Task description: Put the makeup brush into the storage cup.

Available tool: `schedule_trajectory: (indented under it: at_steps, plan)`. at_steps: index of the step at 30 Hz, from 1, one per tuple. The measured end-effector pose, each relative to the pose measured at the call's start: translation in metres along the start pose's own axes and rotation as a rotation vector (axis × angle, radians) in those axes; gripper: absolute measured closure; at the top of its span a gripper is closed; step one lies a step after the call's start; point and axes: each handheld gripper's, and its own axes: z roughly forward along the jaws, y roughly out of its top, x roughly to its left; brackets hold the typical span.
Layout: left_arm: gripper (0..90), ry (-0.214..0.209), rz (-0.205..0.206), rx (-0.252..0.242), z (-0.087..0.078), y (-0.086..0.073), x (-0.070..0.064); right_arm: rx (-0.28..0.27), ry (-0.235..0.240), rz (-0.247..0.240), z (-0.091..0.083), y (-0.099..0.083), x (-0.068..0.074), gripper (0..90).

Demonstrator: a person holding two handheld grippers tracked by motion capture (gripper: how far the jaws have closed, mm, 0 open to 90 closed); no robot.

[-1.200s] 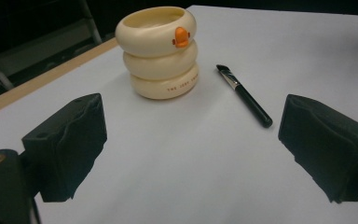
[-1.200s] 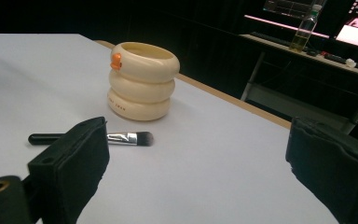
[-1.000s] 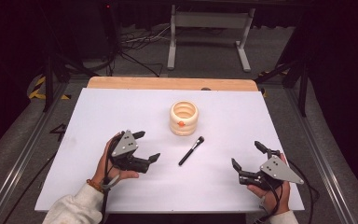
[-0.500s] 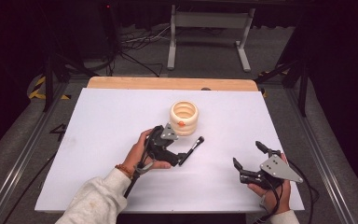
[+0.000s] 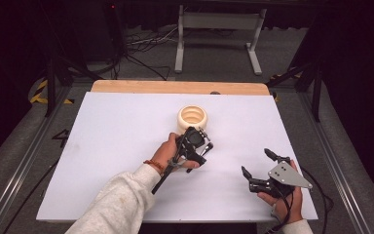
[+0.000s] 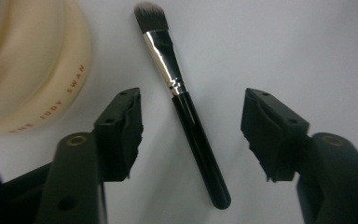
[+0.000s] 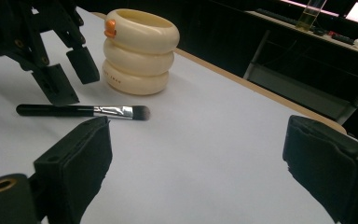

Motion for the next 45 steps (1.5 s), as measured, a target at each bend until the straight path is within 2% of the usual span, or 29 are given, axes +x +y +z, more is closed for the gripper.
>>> schedule_trajectory:
  at_steps: [4,5,6,8,11,14,18,21,26,28,29,33,37,39,40,42,43,45]
  plan:
    - [51.1,0.008,-0.021,0.074,0.013,0.006,0.002,0.006,0.003,0.0,0.0,-0.001,0.0,8.8]
    - [52.4,0.02,-0.009,0.102,0.018,0.007,0.003,0.008,0.002,0.003,0.0,-0.001,0.0,8.9]
    - [56.4,0.02,-0.009,0.102,0.018,0.007,0.003,0.008,0.002,0.003,0.0,-0.001,0.0,8.9]
    - [56.9,0.021,0.003,0.125,0.019,0.009,0.003,0.01,0.002,0.0,0.001,-0.001,-0.001,9.0]
    - [67.8,0.026,0.014,0.14,0.018,0.01,0.003,0.016,0.0,0.0,0.002,-0.002,-0.001,9.2]
    - [78.9,0.042,0.051,0.163,0.018,0.011,-0.001,0.023,0.002,-0.002,0.002,-0.002,0.0,9.3]
    - [79.0,0.06,0.099,0.182,0.018,0.013,-0.003,0.026,0.001,-0.004,0.002,-0.002,0.0,9.4]
    - [79.1,0.059,0.107,0.182,0.017,0.012,-0.004,0.026,-0.001,-0.004,0.002,-0.002,0.0,9.5]
    - [79.1,0.063,0.114,0.151,0.014,0.007,-0.003,0.026,-0.007,-0.001,0.001,-0.002,-0.001,9.6]
    - [79.2,0.054,0.105,0.118,0.011,0.005,-0.002,0.026,-0.008,0.0,0.001,-0.002,-0.001,9.6]
    - [79.2,0.058,0.123,0.111,0.009,0.004,-0.001,0.023,-0.01,0.001,0.001,-0.002,-0.001,9.6]
    - [79.2,0.055,0.115,0.062,0.001,0.001,0.0,0.017,-0.023,0.006,0.0,-0.002,-0.003,9.6]
    - [79.2,0.058,0.12,0.021,-0.005,-0.001,-0.001,0.017,-0.028,0.008,0.0,-0.002,-0.003,9.6]
    - [79.2,0.044,0.129,-0.008,-0.01,-0.003,-0.001,0.017,-0.031,0.008,-0.001,-0.001,-0.003,9.6]
    - [79.2,0.056,0.133,-0.023,-0.013,-0.004,-0.002,0.013,-0.032,0.011,-0.001,-0.001,-0.003,9.6]
    - [79.2,0.044,0.131,-0.049,-0.018,-0.006,-0.002,0.01,-0.036,0.012,-0.002,-0.001,-0.004,9.6]
    - [79.2,0.052,0.136,-0.06,-0.02,-0.006,-0.001,0.008,-0.036,0.014,-0.002,-0.001,-0.005,9.6]
    - [79.2,0.035,0.128,-0.084,-0.024,-0.009,0.0,0.007,-0.04,0.016,-0.002,-0.001,-0.005,9.6]
